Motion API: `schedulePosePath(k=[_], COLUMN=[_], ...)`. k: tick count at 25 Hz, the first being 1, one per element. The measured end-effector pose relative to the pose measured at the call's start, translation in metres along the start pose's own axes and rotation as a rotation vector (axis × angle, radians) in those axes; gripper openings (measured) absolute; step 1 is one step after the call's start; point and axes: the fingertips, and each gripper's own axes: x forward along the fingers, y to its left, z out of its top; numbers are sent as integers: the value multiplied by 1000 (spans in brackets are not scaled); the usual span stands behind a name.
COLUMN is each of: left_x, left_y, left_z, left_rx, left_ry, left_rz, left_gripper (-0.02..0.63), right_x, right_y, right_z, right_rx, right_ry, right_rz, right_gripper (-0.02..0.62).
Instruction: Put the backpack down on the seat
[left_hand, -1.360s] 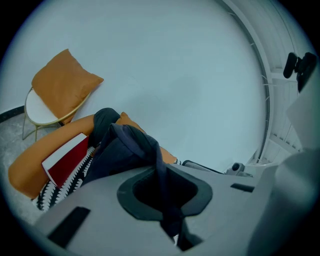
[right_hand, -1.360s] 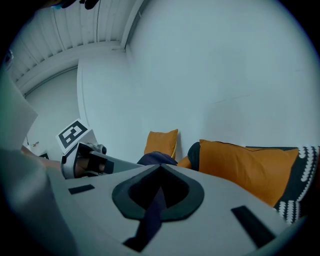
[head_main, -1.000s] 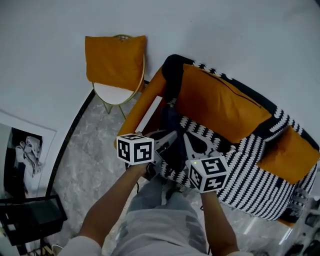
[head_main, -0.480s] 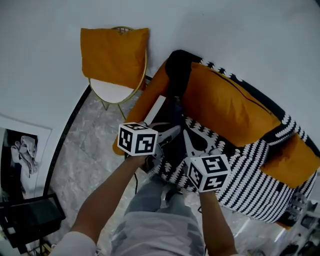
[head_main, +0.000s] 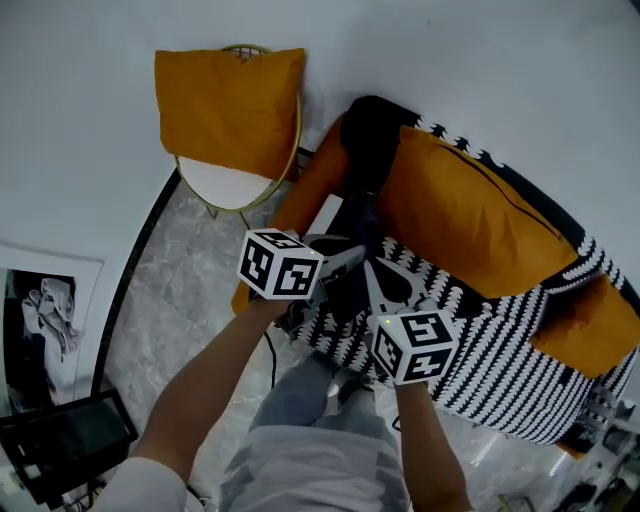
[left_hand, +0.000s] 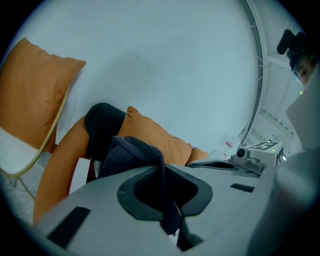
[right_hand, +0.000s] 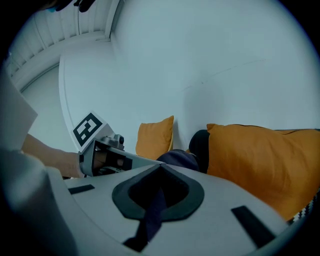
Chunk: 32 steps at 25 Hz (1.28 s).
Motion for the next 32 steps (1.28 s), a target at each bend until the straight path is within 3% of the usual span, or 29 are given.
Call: schedulePosePath(k=[14, 32], left_x=[-12, -34], left_y=[51, 128], left_z=[10, 7], left_rx=[-26, -35], left_ry=[7, 36], left_rz=[4, 167], left_gripper=[29, 31], right_x=[51, 93], right_y=[7, 13], right_z=[-9, -4], right_rx=[28, 21], right_ry=[46, 80], right_rz=[27, 75], right_gripper=[2, 2])
